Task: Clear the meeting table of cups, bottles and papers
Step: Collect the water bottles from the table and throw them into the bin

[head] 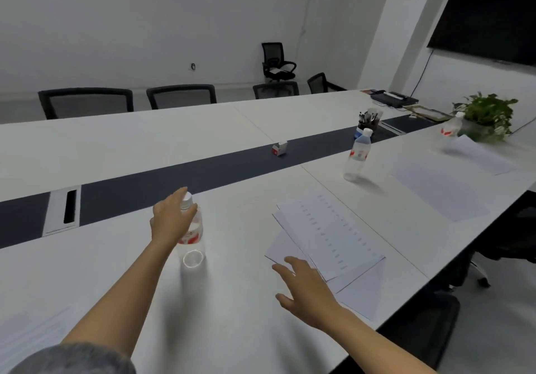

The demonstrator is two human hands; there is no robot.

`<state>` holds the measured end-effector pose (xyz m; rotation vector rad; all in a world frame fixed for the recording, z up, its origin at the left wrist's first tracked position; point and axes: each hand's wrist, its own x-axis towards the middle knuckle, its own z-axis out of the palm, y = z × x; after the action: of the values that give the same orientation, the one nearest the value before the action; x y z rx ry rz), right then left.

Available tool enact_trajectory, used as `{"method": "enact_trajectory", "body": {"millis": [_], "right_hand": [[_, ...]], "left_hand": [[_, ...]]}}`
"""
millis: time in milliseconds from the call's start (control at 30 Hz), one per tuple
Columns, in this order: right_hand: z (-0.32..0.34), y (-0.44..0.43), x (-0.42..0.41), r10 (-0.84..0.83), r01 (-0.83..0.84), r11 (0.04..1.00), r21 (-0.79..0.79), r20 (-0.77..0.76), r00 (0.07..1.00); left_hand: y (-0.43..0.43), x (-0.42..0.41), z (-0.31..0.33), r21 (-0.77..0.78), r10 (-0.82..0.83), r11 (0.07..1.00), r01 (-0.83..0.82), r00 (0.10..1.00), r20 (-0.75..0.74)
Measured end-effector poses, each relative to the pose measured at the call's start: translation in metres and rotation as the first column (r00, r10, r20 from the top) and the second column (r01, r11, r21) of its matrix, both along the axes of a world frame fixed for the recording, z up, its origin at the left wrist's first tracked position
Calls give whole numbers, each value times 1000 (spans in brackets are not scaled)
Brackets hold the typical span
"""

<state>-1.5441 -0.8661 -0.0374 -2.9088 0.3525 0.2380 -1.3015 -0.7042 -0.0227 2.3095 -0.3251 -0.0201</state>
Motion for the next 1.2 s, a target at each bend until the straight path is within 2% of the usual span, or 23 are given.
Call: {"method": "enact_trajectory", "body": {"millis": [67,133,267,333,433,500,633,767,900,1133,1200], "right_hand": [[1,-6,1,17,-17,1000,9,9,1000],[4,-13,2,24,-25,1000,17,26,999],[15,-41,-10,-25,17,997,81,97,995],[22,-61,-19,-73,54,989,137,139,988],[36,-95,-36,-132,89,974,209,203,970],[47,-122,-57,-185,109,954,279,261,948],[60,-187,-114,-362,184,860,476,314,878],[63,-253,-171,-532,234,746,624,346,773],[69,-308,-220,-604,269,683,679,318,731],[65,-382,-250,-591,220,604,766,246,768],[58,-396,-239,-552,209,620,756,231,801]], "left_hand": [[-4,1,-4,-83,-43,996,37,996,-73],[-7,-5,-3,-138,-31,990,20,997,-73],[-30,-38,12,-246,-8,969,37,993,116],[-59,-62,32,-311,-42,944,110,975,218],[-120,-109,61,-319,-211,890,325,916,342],[-170,-149,78,-348,-303,831,433,879,369],[-267,-230,98,-428,-409,725,539,837,363],[-349,-299,99,-459,-483,662,593,805,343],[-408,-344,96,-553,-566,579,599,784,256],[-458,-356,57,-551,-794,529,646,606,-52],[-465,-348,40,-555,-794,544,629,599,-100]]}}
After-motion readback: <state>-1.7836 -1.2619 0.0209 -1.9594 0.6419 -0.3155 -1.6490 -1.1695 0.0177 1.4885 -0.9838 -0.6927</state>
